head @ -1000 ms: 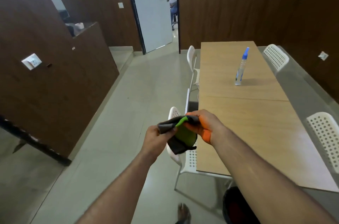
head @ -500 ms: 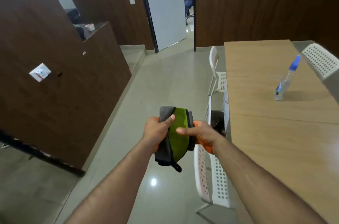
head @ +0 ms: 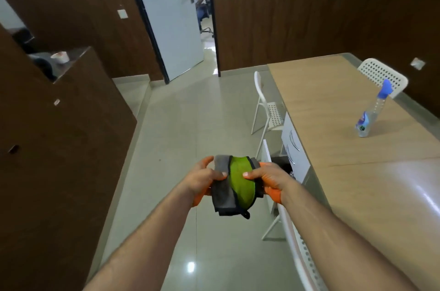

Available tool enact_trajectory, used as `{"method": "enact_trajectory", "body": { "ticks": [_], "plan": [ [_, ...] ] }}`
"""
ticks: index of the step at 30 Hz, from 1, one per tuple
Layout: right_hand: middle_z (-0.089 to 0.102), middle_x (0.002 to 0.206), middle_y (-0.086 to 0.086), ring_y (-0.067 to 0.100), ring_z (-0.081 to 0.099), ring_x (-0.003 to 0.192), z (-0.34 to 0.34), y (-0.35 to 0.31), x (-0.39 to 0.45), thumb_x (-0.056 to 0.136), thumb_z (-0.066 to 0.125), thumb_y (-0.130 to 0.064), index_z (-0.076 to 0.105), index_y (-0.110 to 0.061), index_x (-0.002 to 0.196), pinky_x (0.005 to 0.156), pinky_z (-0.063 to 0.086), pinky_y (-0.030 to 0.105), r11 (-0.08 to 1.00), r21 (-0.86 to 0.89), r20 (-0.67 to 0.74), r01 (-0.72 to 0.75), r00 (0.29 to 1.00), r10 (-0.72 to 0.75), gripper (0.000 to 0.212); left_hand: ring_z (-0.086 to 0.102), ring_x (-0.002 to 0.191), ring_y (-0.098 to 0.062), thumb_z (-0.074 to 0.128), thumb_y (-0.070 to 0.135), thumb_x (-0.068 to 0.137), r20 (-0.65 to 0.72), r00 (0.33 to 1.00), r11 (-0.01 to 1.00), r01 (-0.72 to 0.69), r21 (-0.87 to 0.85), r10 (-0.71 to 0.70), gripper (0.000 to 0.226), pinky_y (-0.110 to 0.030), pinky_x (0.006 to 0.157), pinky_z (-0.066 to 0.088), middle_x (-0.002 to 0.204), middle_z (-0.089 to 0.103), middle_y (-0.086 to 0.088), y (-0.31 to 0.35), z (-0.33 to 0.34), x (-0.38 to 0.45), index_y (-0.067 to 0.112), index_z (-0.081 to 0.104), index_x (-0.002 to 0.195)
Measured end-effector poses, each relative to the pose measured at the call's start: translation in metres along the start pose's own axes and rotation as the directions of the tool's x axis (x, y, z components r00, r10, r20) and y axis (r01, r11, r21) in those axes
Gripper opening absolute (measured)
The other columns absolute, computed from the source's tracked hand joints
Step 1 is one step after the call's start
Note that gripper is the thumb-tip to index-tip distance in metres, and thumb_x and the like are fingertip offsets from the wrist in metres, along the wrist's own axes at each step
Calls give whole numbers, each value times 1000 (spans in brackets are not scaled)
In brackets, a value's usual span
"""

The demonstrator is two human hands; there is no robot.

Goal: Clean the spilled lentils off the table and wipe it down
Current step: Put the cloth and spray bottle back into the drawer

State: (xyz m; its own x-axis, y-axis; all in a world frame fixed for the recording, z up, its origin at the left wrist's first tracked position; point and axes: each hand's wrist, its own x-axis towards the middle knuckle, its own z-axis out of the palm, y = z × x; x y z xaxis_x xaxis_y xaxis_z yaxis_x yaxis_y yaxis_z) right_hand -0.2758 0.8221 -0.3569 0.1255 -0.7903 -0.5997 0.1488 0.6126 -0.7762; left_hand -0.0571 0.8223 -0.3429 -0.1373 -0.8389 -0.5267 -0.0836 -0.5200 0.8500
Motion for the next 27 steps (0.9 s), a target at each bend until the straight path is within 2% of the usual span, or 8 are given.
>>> {"method": "enact_trajectory", "body": {
  "ticks": [3,7,11,15,19,21,24,27],
  "plan": [
    [72,116,8,30,71,100,15,-8,20,75,84,9,41,-13,157,73,60,42,993,19,-127,117,985,-114,95,76,93,-23,76,-5,89,43,997,995,-68,67,66,95,-34,71,61,104,77,-15,17,-19,36,34,29,162],
    [55,133,-2,25,62,119,15,-13,45,62,92,10,32,-36,163,78,63,37,954,-158,-233,254,929,-286,125,75,99,-21,85,-12,72,205,967,972,-181,151,148,78,-28,82,60,118,76,-17,32,-26,92,7,61,143],
    [64,127,-1,19,64,115,3,-24,68,57,94,5,63,-26,143,78,55,23,882,-414,-289,226,886,-363,96,75,107,-26,85,1,52,302,930,883,-312,351,209,78,-34,89,62,113,79,-8,41,-10,136,12,73,129],
    [69,105,-8,13,66,97,-17,-37,112,62,97,-10,77,-28,117,69,50,17,833,-536,-409,138,821,-399,60,73,98,-12,95,13,55,427,874,554,-480,680,233,71,-29,91,59,105,79,6,71,12,206,23,77,123],
    [68,84,-13,7,62,77,-45,-62,160,71,93,-23,81,-29,93,60,44,14,799,-586,-481,138,734,-479,26,68,89,-16,93,23,69,480,852,401,-523,752,210,40,-30,80,57,93,74,4,107,34,281,24,79,106],
    [61,93,-13,1,58,81,-65,-79,183,69,95,-25,82,-28,91,67,40,10,792,-594,-508,142,697,-506,26,64,84,-17,93,34,68,521,826,361,-563,743,216,32,-31,74,52,88,67,2,128,47,317,22,79,94],
    [64,108,-12,1,62,98,-94,-101,212,67,97,-17,80,-24,89,87,46,12,885,-393,-549,248,709,-443,29,65,97,-15,90,37,62,538,833,590,-501,633,130,44,-32,85,55,106,67,0,155,65,356,17,73,98],
    [73,85,4,22,70,81,-118,-122,232,71,92,-11,76,-6,88,76,57,34,946,1,-595,324,761,-260,24,69,89,-18,88,24,72,600,800,822,-341,457,-1,50,-30,78,57,95,73,-6,174,90,393,1,69,111]
  ]
}}
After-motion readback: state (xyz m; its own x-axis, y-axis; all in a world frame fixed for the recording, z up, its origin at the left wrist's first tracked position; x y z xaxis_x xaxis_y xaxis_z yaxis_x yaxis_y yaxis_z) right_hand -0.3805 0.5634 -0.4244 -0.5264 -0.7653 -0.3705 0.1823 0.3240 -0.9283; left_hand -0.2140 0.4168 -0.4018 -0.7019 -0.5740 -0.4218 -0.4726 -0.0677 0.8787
